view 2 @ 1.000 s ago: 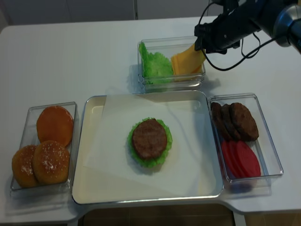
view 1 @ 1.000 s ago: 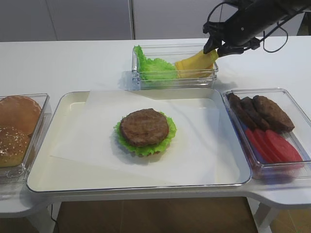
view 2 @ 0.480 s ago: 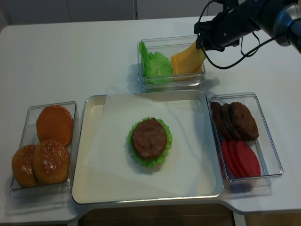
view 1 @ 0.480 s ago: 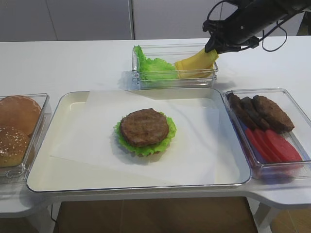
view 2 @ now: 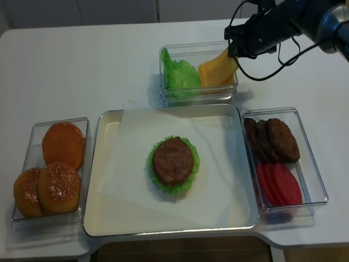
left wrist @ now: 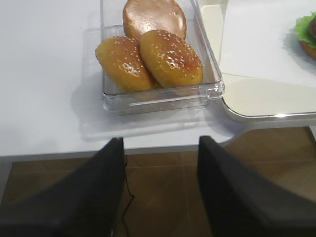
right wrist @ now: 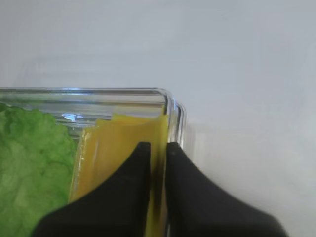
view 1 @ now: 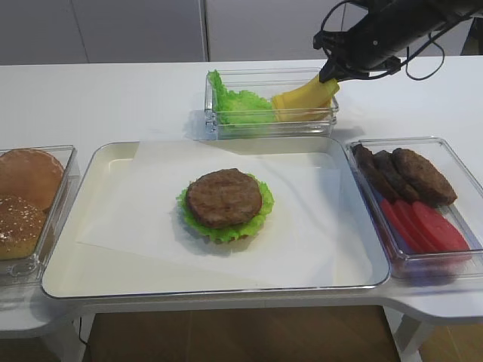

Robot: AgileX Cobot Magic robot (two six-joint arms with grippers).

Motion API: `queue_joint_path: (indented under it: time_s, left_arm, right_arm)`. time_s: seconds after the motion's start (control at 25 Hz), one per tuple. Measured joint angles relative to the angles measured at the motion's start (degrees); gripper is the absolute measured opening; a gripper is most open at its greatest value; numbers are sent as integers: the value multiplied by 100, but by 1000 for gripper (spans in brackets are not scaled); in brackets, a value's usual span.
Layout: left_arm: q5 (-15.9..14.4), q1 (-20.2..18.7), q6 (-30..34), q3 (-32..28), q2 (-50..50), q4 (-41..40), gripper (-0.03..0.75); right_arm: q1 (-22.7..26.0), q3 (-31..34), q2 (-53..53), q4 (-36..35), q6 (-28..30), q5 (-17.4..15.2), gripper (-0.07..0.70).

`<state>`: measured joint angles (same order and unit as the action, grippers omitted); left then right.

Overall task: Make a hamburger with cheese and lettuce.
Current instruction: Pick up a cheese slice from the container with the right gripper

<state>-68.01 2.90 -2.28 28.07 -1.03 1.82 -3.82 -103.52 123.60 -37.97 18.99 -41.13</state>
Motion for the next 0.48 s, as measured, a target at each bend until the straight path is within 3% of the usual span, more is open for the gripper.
queue_joint_path:
  time_s: [0.48]
  left_arm:
    - [0,0,0,0,0,0,358]
  right_arm:
    - [0,-9,-65,22,138,-34,9]
